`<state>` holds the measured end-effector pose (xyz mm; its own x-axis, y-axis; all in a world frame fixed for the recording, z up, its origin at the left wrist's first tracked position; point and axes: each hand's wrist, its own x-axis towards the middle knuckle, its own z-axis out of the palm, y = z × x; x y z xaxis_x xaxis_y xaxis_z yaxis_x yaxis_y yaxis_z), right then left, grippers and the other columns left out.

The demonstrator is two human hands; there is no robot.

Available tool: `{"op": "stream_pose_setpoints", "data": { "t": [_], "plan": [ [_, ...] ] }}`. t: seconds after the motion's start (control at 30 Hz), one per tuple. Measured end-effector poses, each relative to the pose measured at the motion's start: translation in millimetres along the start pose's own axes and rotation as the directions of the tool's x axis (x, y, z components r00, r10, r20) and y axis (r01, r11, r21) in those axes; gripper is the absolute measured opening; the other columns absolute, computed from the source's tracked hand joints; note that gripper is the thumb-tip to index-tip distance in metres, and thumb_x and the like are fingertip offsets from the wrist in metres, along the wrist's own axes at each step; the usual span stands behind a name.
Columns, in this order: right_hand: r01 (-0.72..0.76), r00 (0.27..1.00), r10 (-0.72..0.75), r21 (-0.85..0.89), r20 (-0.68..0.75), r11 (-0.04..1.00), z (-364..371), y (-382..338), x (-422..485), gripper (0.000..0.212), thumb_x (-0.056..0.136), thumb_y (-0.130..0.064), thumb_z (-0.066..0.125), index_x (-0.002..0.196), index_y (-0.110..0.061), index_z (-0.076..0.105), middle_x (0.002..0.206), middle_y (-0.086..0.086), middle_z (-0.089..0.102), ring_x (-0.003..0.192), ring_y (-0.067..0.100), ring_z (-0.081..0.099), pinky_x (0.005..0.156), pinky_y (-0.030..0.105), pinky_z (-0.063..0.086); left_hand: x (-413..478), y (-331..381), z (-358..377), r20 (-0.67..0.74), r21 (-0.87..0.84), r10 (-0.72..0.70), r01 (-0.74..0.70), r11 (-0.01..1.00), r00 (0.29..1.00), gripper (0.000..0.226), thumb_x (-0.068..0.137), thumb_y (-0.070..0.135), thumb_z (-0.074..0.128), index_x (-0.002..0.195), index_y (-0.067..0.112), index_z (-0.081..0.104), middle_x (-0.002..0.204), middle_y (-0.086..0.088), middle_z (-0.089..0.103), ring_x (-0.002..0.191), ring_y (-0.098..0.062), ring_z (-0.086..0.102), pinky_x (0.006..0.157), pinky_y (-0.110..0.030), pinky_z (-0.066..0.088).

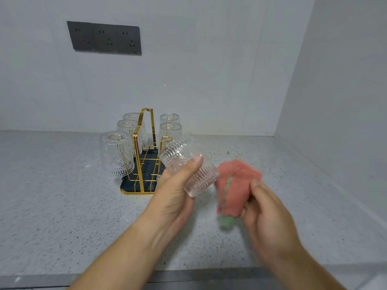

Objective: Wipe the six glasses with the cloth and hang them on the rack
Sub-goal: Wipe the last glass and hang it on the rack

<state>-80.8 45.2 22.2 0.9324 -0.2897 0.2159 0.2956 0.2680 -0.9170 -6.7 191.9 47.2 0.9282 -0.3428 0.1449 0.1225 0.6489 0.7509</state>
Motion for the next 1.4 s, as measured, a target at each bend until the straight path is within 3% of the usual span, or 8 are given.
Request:
{"op": "stream_pose_setpoints", "data": {
  "t": [0.17, 0.27, 0.47, 0.8, 1.13, 1.27, 1.33, 1.4],
  "plan": [
    [-0.13, 0.986, 0.105, 0.209, 0.128, 0.969, 36, 8, -15, 0.075, 0.073, -0.056, 0.083, 0.138, -0.025, 0.062, 0.139, -0.011, 0.066, 0.13, 0.0, 0.057, 0.121, 0.035, 0.033, -5, -17, 12, -0.053, 0.024, 0.037, -0.036, 0.999, 0.998, 0.046, 0.083, 0.018, 0.082, 0.122, 0.004, 0.062, 0.13, -0.043, 0.059, 0.124, -0.055, 0.061, 0.11, -0.063, 0.048],
    [-0.09, 0.996, 0.085, 0.177, 0.035, 0.98, 40, -1, -3, 0.056, 0.095, -0.055, 0.055, 0.145, -0.028, 0.055, 0.123, -0.029, 0.069, 0.114, -0.013, 0.062, 0.118, 0.031, 0.039, -11, -24, 16, 0.0, 0.016, 0.021, -0.021, 1.0, 1.0, 0.056, 0.088, 0.018, 0.074, 0.134, -0.006, 0.054, 0.135, -0.034, 0.063, 0.13, -0.046, 0.061, 0.11, -0.057, 0.05],
    [-0.266, 0.953, 0.304, 0.514, 0.01, 0.815, 44, -11, 17, 0.042, 0.107, -0.031, 0.045, 0.137, -0.007, 0.061, 0.135, 0.019, 0.066, 0.127, 0.031, 0.064, 0.114, 0.046, 0.044, -16, -35, 22, 0.034, -0.01, 0.034, -0.034, 0.999, 0.999, 0.042, 0.081, 0.013, 0.071, 0.123, 0.009, 0.067, 0.11, -0.012, 0.078, 0.104, -0.023, 0.076, 0.084, -0.031, 0.063],
    [-0.424, 0.891, 0.43, 0.605, 0.145, 0.674, 53, 0, -3, 0.056, 0.106, -0.043, 0.038, 0.132, -0.002, 0.066, 0.13, 0.017, 0.07, 0.13, 0.027, 0.061, 0.122, 0.042, 0.032, -10, -36, 6, -0.046, 0.336, 0.242, -0.213, 0.917, 0.969, 0.07, 0.069, 0.025, 0.089, 0.128, 0.03, 0.05, 0.127, -0.018, 0.067, 0.118, -0.039, 0.069, 0.103, -0.049, 0.057],
    [-0.412, 0.901, 0.433, 0.344, 0.016, 0.844, 27, 1, 6, 0.053, 0.106, -0.04, 0.042, 0.125, 0.002, 0.068, 0.117, 0.026, 0.073, 0.101, 0.037, 0.075, 0.098, 0.047, 0.051, -7, -39, -6, 0.017, 0.469, 0.255, -0.233, 0.852, 0.967, 0.077, 0.068, 0.025, 0.089, 0.132, 0.027, 0.047, 0.129, -0.014, 0.066, 0.12, -0.028, 0.069, 0.104, -0.042, 0.057],
    [-0.185, 0.976, 0.154, -0.217, -0.153, 0.958, 7, -2, 13, 0.047, 0.107, -0.048, 0.039, 0.112, -0.018, 0.075, 0.095, 0.018, 0.078, 0.087, 0.047, 0.072, 0.077, 0.061, 0.056, -7, -38, -13, -0.02, 0.476, 0.206, -0.172, 0.862, 0.978, 0.067, 0.07, 0.02, 0.086, 0.126, 0.025, 0.05, 0.119, -0.007, 0.073, 0.108, -0.015, 0.074, 0.087, -0.024, 0.058],
    [0.007, 0.993, -0.077, -0.583, -0.095, 0.812, -11, -5, 18, 0.044, 0.108, -0.045, 0.035, 0.1, -0.021, 0.071, 0.083, -0.002, 0.076, 0.076, 0.019, 0.069, 0.068, 0.038, 0.055, -9, -37, -18, -0.04, 0.51, 0.174, -0.13, 0.85, 0.984, 0.069, 0.068, 0.029, 0.089, 0.126, 0.028, 0.052, 0.123, -0.003, 0.072, 0.11, -0.01, 0.072, 0.089, -0.021, 0.056],
    [0.132, 0.989, -0.129, -0.833, 0.073, 0.537, -31, -2, 27, 0.038, 0.108, -0.045, 0.031, 0.107, -0.029, 0.066, 0.104, -0.015, 0.072, 0.099, 0.006, 0.065, 0.094, 0.034, 0.051, -9, -35, -22, -0.056, 0.539, 0.15, -0.097, 0.837, 0.987, 0.077, 0.062, 0.043, 0.091, 0.127, 0.033, 0.052, 0.126, 0.002, 0.071, 0.115, -0.008, 0.069, 0.097, -0.026, 0.054]
  ]
}}
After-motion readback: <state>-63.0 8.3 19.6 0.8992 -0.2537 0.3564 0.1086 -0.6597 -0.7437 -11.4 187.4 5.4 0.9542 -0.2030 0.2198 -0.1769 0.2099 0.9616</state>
